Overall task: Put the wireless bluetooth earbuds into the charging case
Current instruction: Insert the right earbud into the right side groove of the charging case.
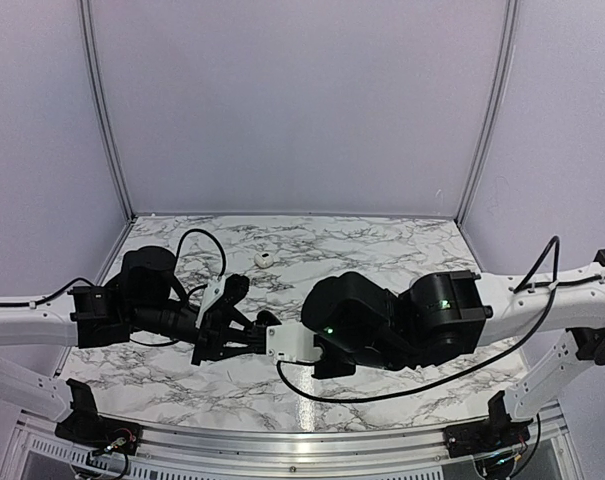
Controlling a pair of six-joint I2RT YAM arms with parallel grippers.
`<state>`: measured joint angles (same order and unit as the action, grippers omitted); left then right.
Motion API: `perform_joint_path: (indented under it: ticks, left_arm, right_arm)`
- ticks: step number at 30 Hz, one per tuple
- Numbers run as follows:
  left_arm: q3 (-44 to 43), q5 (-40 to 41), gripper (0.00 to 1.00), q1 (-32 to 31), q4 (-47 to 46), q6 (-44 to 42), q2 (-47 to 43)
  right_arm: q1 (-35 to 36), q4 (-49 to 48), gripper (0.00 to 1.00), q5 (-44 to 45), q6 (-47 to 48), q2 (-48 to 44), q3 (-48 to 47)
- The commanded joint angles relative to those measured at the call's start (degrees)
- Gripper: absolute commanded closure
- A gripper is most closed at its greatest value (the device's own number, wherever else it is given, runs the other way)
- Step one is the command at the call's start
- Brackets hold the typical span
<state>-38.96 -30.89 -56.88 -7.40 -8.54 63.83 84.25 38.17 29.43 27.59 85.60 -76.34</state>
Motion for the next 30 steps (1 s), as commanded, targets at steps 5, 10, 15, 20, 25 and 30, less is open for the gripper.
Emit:
perform_joint_path:
  ticks: [5, 10, 15, 20, 25, 30]
  left_arm:
    - [-2.59, -2.55, 1.00, 0.28, 0.39, 0.39, 1.41]
    - [-3.23, -3.11, 1.00, 0.28, 0.93, -0.05, 2.32]
    - [-3.49, -2.81, 1.00, 0.28, 1.40, -0.47, 2.85]
    - [-3.32, -3.02, 1.00, 0.37, 0.91, -0.02, 2.76]
    - [-2.60, -3.07, 1.00, 1.28, -0.18, 1.80, 1.68]
    - [-1.18, -3.70, 1.00, 2.59, -2.69, 3.88, -0.10]
  right_arm:
    - [1.95, -1.34, 0.95, 0.02, 1.69, -0.59, -3.10]
    - [2.15, -1.51, 0.95, -0.19, 1.90, -0.44, -3.38]
    - [2.13, -2.12, 0.95, -0.54, 1.44, -0.88, -3.19]
    - [1.44, -3.10, 0.95, 3.53, 0.75, -1.40, -1.20]
    - [-0.48, -0.76, 0.95, 1.60, -1.77, -3.24, -0.95]
    - [0.02, 2.89, 0.95, -2.16, -3.28, -5.06, -0.01]
